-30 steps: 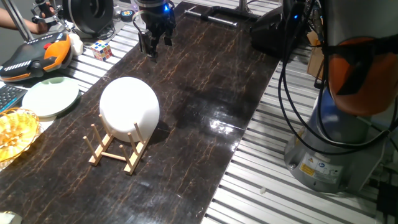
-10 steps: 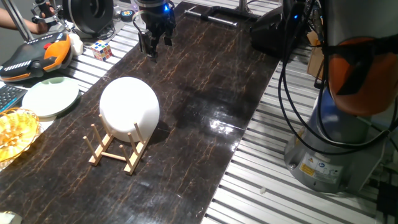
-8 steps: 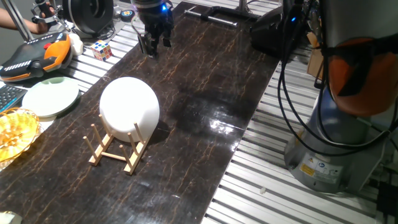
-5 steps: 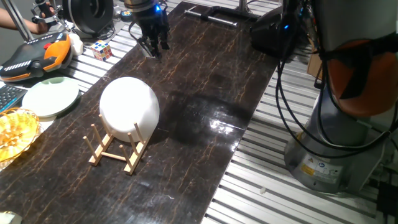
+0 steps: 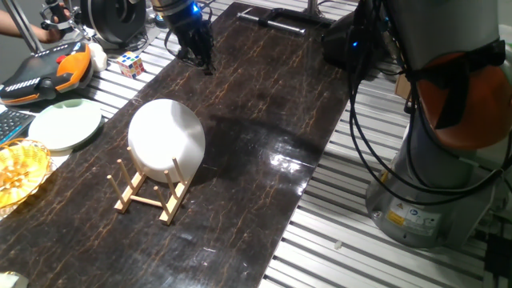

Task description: Take the dish off the dish rack

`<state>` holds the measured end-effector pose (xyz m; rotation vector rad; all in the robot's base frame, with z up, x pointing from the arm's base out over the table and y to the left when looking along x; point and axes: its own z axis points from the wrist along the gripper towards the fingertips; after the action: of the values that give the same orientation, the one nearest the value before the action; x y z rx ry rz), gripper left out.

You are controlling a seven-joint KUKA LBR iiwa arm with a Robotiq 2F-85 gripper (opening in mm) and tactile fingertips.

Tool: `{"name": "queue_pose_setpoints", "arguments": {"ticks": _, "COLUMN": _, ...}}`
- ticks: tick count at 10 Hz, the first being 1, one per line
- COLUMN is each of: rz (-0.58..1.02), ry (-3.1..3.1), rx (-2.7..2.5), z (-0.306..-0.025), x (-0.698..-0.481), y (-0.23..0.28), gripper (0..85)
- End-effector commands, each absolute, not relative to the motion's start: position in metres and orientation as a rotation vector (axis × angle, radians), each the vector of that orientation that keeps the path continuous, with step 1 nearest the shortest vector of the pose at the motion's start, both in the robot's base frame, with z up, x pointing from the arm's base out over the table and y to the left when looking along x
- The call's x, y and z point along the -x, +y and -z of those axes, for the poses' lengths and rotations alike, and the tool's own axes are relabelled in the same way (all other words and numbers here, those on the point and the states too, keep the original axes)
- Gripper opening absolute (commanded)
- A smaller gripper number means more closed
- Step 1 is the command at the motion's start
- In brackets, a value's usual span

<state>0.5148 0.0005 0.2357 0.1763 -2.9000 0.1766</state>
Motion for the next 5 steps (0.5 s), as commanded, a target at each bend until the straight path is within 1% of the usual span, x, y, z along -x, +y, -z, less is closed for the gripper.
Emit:
{"name": "queue_pose_setpoints", "arguments": {"ticks": 1, "rz": -0.176, "ry": -2.9, "rx": -0.181, "z": -0.2358, "x": -0.5148, "y": 0.0005, "gripper": 1.0}}
{"name": "queue_pose_setpoints", "arguments": {"ticks": 5, "rz": -0.173, "ry": -2.895, "rx": -0.203, "z": -0.2358, "x": -0.5148, "y": 0.0006, "gripper": 1.0}}
